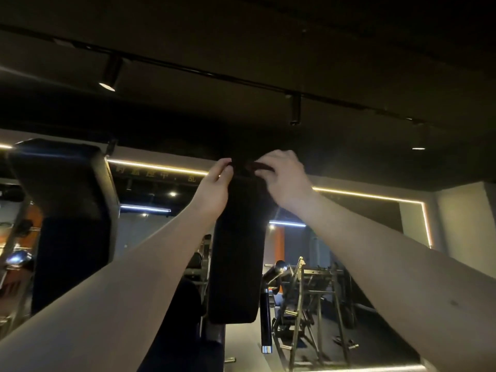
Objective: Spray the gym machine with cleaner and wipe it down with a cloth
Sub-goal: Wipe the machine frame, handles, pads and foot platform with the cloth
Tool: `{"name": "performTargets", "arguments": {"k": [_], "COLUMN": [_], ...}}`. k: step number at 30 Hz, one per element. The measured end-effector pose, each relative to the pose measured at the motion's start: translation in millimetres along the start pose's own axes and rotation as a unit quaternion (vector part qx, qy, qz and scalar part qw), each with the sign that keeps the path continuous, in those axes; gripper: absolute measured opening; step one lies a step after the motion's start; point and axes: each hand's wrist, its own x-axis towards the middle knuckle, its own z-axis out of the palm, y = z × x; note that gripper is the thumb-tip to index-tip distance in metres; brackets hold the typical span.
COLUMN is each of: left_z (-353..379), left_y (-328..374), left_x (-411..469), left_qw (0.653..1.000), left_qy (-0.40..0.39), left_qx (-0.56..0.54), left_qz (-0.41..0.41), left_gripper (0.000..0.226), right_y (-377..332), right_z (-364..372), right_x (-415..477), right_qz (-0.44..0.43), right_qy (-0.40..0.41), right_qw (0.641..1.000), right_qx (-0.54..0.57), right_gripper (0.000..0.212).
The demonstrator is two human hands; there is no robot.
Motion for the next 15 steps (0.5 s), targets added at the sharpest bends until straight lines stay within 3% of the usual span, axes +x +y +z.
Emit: {"name": "performTargets", "arguments": {"k": [4,8,11,15], "left_z": [0,1,2,0], "left_y": [-1,-3,-3,2], "left_x": [4,4,3,4], "left_qw": [0.999,0.998,0.999,1.000], "left_qy": [0.019,-0.004,-0.004,0.018], "left_qx": [-0.014,-0.068,-0.053,0.010], "left_qz": [-0.023,-0.007,0.001,-0.012], "left_gripper": [0.037,0.035,0.033,0.039], "right_y": [14,-36,-25,24], "right_z": [0,14,8,-5], "right_x": [-2,14,15,-12], "right_qz": [0.054,-0.020,-0.038,0.035], "right_qy": [0.052,-0.009,-0.045,0.028], "right_qw": [0.997,1.000,0.998,0.998], "right_qx": [0.032,-0.014,0.015,0.053], "right_gripper": [0.021,0.022,0.023,0.026]}}
